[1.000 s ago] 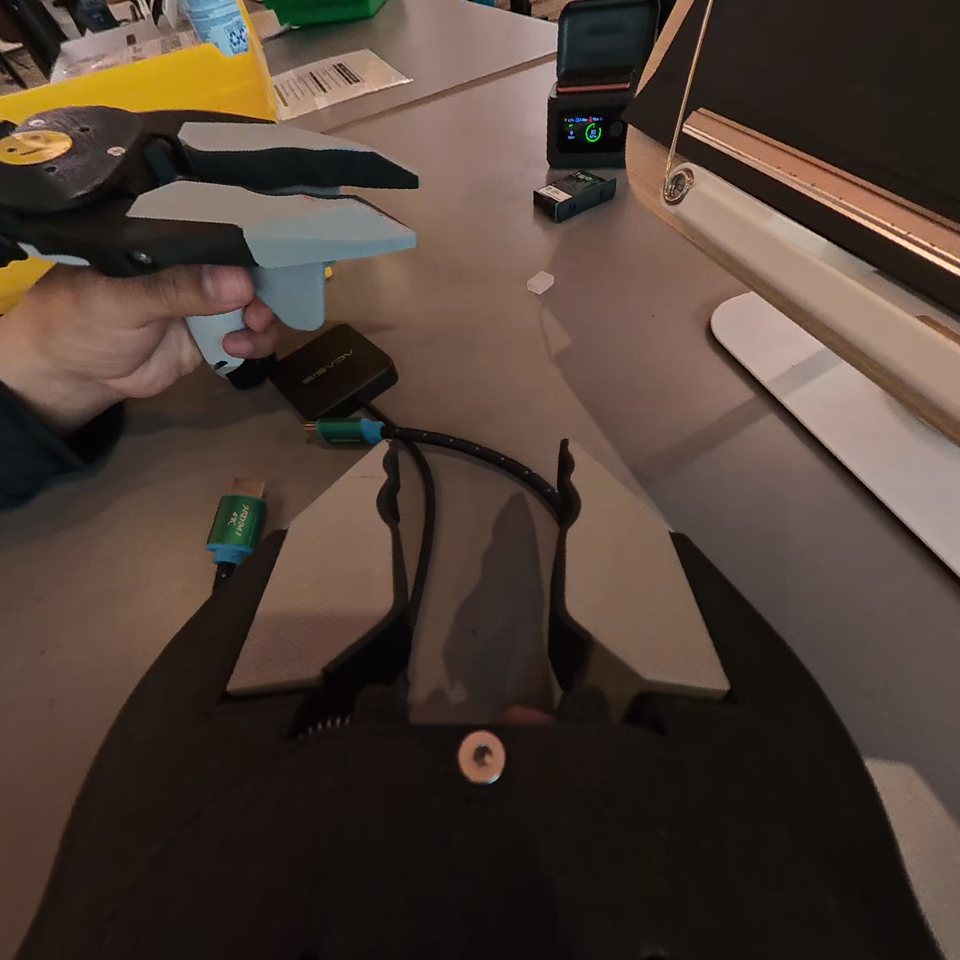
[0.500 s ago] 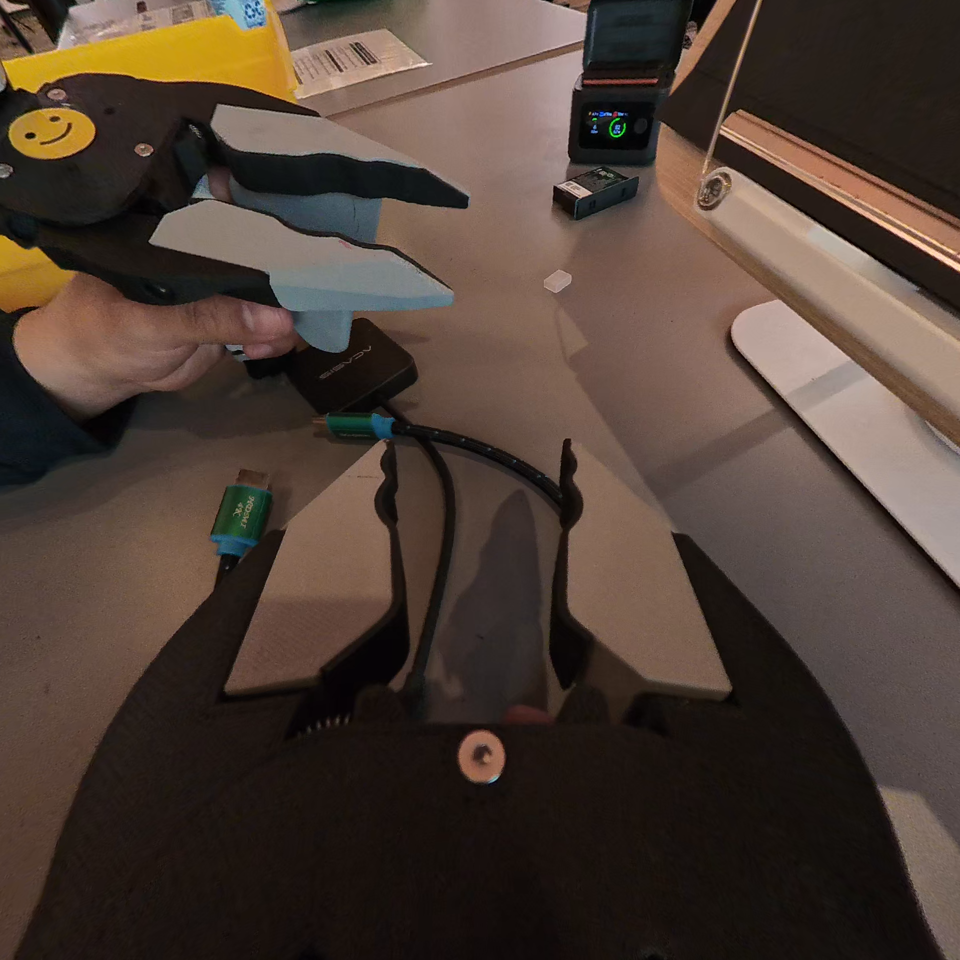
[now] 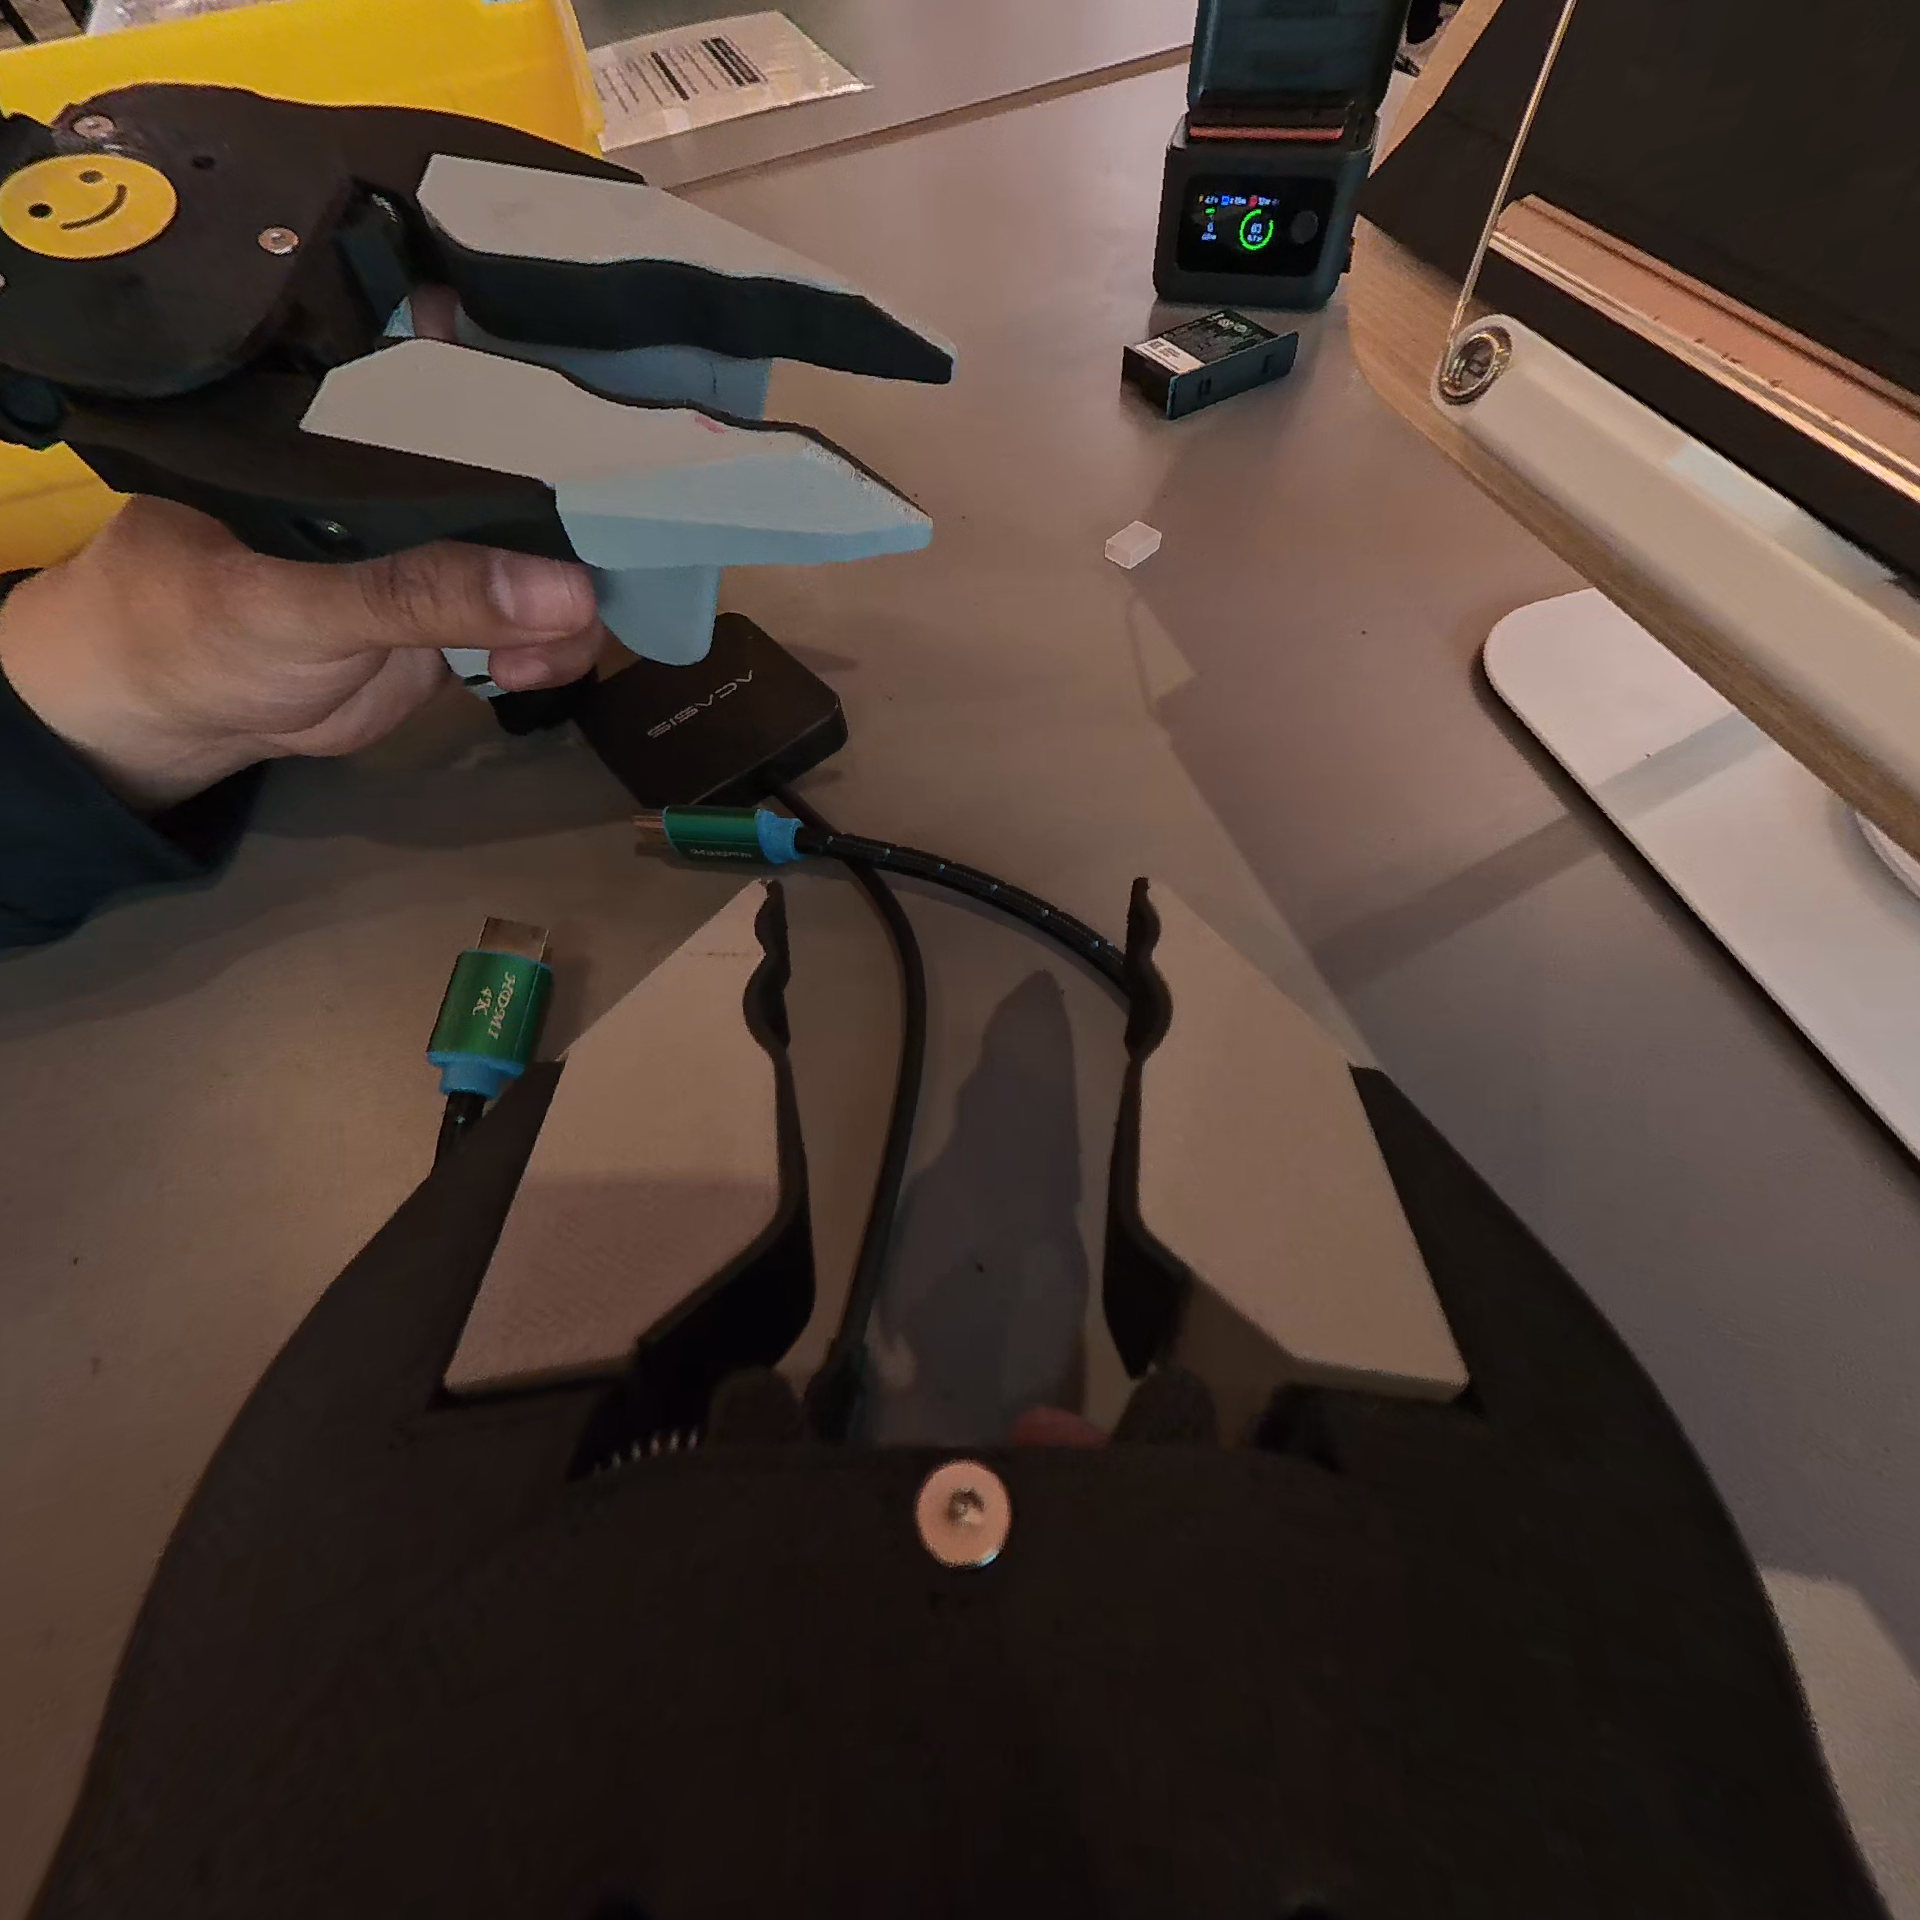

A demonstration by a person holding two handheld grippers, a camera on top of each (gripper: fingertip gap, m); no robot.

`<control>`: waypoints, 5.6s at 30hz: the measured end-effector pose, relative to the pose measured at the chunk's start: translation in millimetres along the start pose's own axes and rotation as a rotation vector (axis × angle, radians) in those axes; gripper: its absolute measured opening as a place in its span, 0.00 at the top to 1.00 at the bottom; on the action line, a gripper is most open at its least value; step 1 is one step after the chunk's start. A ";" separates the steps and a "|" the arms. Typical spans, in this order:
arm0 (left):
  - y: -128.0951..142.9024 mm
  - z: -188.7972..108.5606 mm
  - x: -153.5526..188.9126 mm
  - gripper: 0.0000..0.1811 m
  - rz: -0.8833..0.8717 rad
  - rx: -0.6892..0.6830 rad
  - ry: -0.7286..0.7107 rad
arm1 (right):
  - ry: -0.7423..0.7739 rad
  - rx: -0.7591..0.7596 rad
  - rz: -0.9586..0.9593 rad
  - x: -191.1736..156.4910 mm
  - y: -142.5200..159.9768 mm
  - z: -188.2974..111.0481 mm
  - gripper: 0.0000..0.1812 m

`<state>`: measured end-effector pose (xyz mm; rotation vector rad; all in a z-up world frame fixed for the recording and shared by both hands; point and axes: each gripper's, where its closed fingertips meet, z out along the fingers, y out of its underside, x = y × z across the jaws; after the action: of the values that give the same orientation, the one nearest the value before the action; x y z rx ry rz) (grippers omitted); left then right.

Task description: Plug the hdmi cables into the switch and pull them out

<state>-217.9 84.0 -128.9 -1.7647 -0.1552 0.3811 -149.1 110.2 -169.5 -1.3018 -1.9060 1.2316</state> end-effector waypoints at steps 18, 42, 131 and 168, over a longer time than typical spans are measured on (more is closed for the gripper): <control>3.2 -1.7 -2.5 0.81 -0.019 -0.022 0.005 | -0.091 0.012 -0.083 -30.7 -5.6 4.4 0.63; 36.4 -10.5 -68.6 0.88 -0.062 -0.200 -0.231 | -0.177 -0.298 -0.332 -87.2 -0.5 89.6 0.69; 30.8 -10.5 87.0 0.94 1.080 0.012 0.084 | 0.241 -0.453 -0.488 -46.3 54.4 -42.6 0.93; 37.9 -11.8 89.9 0.94 1.091 0.021 0.129 | -0.158 -0.249 0.174 -51.2 67.7 -44.7 0.90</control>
<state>-133.6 92.0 -178.7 -1.7107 0.9368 1.0245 -62.8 89.4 -205.9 -1.5681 -2.1510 1.2436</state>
